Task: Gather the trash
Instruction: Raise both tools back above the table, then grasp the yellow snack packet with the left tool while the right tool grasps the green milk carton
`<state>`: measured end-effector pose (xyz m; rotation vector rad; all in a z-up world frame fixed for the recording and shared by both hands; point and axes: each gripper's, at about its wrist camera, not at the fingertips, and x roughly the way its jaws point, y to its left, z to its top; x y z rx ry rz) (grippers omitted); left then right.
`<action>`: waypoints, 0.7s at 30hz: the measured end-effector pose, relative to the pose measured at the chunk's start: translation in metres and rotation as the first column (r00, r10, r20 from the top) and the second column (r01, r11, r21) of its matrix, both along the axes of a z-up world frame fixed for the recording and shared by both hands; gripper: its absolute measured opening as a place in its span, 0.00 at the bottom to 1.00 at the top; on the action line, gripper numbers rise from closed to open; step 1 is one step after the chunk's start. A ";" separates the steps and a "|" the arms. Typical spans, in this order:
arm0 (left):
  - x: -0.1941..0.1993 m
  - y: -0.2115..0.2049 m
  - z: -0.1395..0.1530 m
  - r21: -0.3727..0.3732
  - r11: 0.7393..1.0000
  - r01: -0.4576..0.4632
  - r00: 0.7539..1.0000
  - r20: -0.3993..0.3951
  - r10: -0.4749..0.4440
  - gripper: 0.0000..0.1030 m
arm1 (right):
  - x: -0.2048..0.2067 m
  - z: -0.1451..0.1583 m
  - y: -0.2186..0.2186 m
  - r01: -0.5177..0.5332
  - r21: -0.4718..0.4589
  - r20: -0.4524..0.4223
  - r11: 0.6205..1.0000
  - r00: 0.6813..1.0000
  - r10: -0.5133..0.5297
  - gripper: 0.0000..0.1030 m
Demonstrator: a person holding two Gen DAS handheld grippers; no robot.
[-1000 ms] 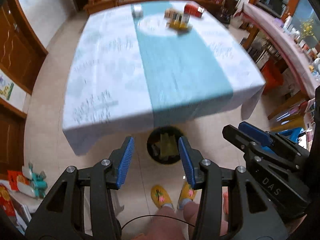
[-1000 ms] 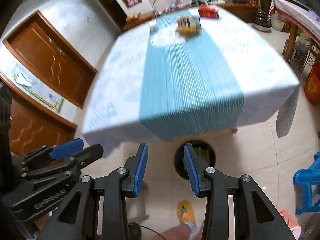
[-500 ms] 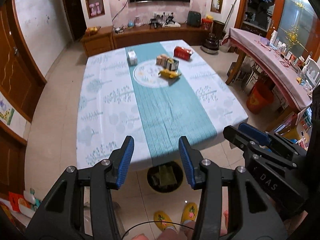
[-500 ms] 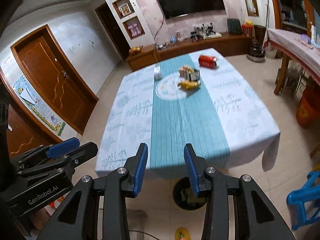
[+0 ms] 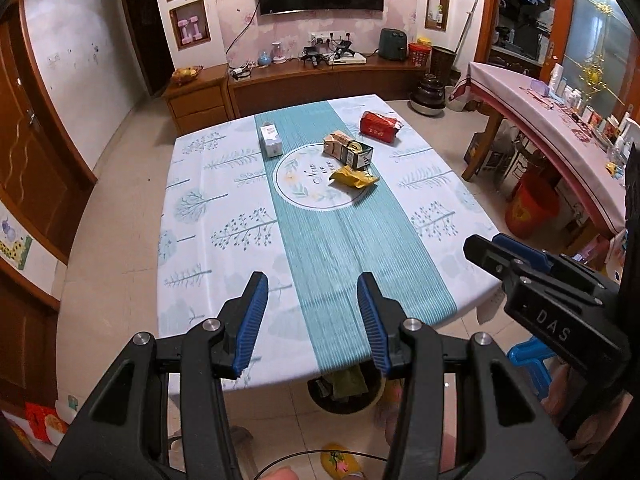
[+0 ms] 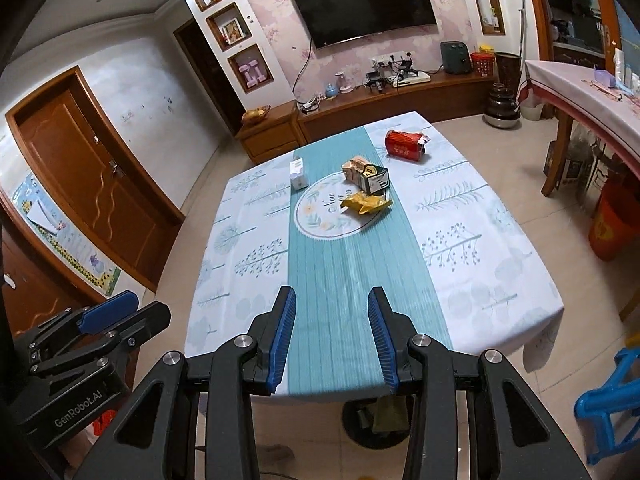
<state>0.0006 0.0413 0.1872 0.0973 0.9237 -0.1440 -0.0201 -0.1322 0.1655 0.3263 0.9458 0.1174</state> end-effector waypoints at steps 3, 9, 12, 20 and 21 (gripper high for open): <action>0.037 -0.011 -0.014 0.011 1.000 -0.017 1.000 -0.025 0.017 0.42 | 0.037 -0.018 -0.013 -0.017 0.004 -0.015 1.000 1.000 0.017 0.37; 0.128 -0.043 -0.049 0.040 0.998 -0.045 0.992 -0.118 0.049 0.42 | 0.126 -0.060 -0.052 -0.033 0.038 -0.067 0.999 0.997 0.035 0.37; 0.174 -0.061 -0.066 0.044 0.997 -0.063 0.984 -0.161 0.070 0.42 | 0.169 -0.081 -0.074 -0.043 0.051 -0.106 0.998 0.993 0.048 0.37; 0.275 -0.093 -0.117 0.042 0.991 -0.129 0.949 -0.284 0.135 0.42 | 0.269 -0.137 -0.126 -0.072 0.058 -0.164 0.996 0.983 0.081 0.37; 0.283 -0.093 -0.122 0.040 0.990 -0.135 0.945 -0.296 0.141 0.42 | 0.284 -0.146 -0.134 -0.074 0.063 -0.173 0.995 0.981 0.084 0.37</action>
